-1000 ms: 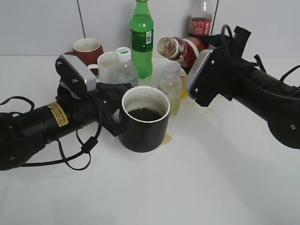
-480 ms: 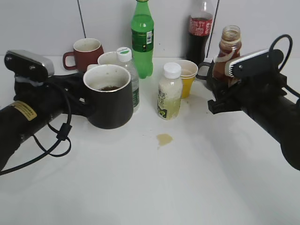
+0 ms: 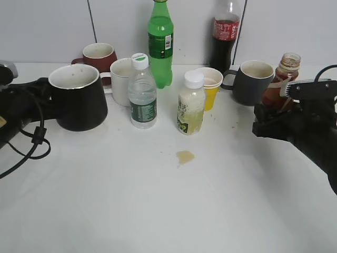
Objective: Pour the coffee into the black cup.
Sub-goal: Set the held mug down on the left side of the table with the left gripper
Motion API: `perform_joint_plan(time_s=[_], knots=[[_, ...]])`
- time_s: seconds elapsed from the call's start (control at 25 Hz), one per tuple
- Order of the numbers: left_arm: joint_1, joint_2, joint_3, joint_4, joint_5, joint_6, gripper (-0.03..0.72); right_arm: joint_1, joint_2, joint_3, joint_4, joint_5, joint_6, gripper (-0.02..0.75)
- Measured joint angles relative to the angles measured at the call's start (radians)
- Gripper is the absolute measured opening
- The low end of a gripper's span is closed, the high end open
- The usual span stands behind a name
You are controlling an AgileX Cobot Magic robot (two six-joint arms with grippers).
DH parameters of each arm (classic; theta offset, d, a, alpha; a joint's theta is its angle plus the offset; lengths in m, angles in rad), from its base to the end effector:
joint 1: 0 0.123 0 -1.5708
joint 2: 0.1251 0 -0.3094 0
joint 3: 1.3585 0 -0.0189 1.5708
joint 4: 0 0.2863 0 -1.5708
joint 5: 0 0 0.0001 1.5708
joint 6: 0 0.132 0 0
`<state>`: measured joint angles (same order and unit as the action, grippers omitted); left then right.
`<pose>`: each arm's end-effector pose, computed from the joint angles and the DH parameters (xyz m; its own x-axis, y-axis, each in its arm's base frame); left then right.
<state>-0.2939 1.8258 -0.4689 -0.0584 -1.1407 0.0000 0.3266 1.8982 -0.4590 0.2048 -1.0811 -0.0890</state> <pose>0.3355 -0.0942 0.1254 -0.1295 0.0138 -0.9915 0.2358 0.9716 -0.0173 0.3302 0.0869 0.0899 -0.2628 -0.0803 -0.9615 -0.1500 0.9878 -0.0415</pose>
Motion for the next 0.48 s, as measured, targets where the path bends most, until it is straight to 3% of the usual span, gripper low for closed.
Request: perform_joint_plan(time_s=[0.16,0.48], knots=[[0.049,0.022,-0.003,-0.010,-0.007,0.000,0.035,-0.057,0.072,-0.001,-0.047,-0.053,0.021,0.511],[0.056,0.189,-0.112,-0.003,0.000,0.000,0.035,-0.062,0.155,-0.059,-0.146,-0.099,0.021,0.511]])
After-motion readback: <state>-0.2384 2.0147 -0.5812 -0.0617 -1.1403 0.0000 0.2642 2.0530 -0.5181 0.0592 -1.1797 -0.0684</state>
